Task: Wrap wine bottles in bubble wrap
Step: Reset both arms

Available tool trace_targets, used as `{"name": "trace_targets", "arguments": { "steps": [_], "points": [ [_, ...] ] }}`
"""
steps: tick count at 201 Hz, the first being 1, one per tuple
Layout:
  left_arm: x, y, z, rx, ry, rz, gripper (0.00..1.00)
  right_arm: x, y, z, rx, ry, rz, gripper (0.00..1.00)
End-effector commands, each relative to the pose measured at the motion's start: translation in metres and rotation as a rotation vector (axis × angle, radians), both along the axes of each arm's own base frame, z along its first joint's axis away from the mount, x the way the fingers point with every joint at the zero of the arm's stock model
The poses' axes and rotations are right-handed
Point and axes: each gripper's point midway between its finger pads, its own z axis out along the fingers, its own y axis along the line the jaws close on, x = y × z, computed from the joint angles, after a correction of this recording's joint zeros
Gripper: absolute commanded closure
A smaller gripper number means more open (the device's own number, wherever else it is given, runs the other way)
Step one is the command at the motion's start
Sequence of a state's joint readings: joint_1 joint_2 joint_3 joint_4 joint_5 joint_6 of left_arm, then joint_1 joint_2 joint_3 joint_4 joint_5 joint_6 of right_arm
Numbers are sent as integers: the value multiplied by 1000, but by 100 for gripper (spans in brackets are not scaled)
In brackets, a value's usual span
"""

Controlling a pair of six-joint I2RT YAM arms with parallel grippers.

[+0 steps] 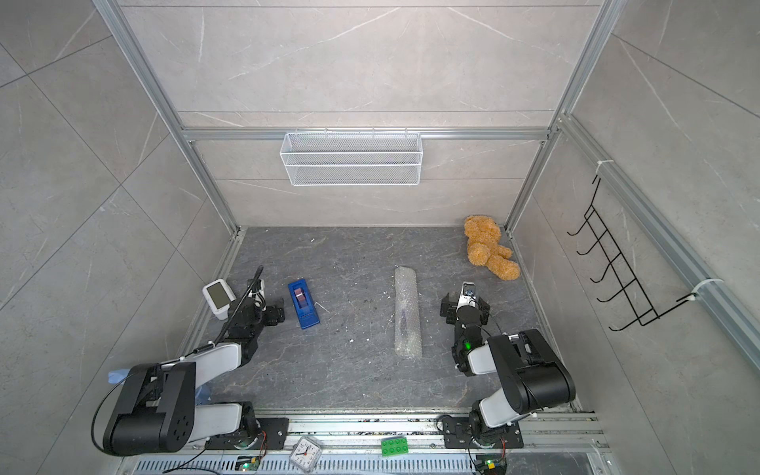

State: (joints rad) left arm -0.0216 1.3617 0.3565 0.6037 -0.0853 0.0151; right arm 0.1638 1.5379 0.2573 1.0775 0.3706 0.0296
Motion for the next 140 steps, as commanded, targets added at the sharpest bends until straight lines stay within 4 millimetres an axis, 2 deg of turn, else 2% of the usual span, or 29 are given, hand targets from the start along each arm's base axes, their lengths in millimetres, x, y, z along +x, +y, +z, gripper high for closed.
{"name": "trace_targets", "arguments": {
  "steps": [1, 50, 77, 83, 90, 140],
  "points": [
    [18, 1, 19, 34, -113, -16, 12, 9, -3, 6, 14, 0, -9, 0],
    [24, 20, 5, -37, -96, 36, 12, 11, -5, 4, 27, 9, -7, 0],
    [23, 20, 5, -39, -93, 38, 12, 12, -4, 6, 25, 3, -4, 0],
    [23, 20, 5, -37, -93, 38, 11, 11, -5, 5, 26, 5, -7, 0],
    [23, 20, 4, -36, -93, 39, 1, 11, -5, 5, 25, 6, -6, 0],
    [22, 20, 5, -36, -96, 41, 0, 11, -5, 5, 26, 6, -4, 0]
  ]
}}
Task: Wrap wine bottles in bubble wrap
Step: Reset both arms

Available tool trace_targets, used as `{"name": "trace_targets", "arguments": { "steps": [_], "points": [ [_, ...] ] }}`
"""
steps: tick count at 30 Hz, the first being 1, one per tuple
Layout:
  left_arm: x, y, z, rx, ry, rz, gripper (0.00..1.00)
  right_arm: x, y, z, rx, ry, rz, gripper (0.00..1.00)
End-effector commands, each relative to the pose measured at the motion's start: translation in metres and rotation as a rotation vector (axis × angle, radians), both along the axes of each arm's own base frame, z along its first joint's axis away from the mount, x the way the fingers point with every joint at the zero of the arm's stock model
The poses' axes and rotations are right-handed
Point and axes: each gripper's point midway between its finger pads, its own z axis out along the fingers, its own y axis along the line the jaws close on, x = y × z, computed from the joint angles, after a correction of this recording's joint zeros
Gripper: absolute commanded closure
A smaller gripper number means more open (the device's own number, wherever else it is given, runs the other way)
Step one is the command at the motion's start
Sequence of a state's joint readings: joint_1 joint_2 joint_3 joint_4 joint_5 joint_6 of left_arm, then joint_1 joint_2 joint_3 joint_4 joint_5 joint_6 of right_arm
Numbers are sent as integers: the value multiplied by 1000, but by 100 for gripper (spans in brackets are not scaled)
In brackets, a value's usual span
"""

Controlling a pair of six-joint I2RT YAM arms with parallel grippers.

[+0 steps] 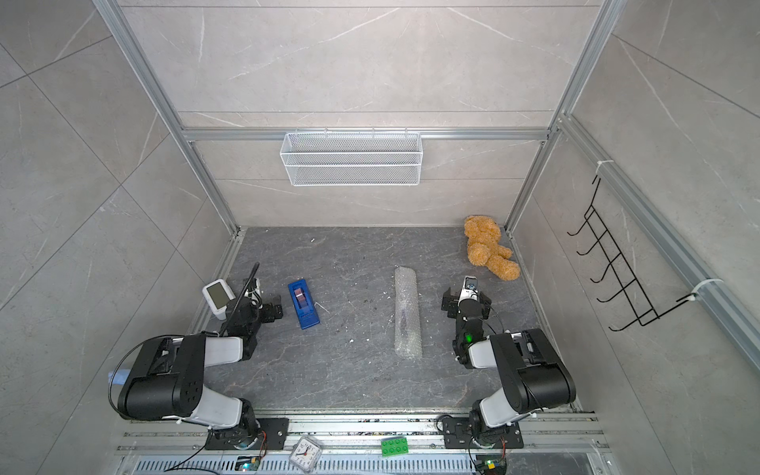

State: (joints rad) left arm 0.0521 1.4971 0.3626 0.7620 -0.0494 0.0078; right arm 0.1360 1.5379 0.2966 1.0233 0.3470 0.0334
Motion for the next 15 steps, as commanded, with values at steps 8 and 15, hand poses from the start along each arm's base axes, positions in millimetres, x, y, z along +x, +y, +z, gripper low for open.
{"name": "trace_targets", "arguments": {
  "steps": [8, 15],
  "points": [
    [8, -1, 15, -11, -66, -4, 0, 4, 0, 3, 16, -5, 0, 0],
    [8, -1, 16, -11, -67, -5, 0, 4, 0, 4, 24, -9, 5, 0]
  ]
}}
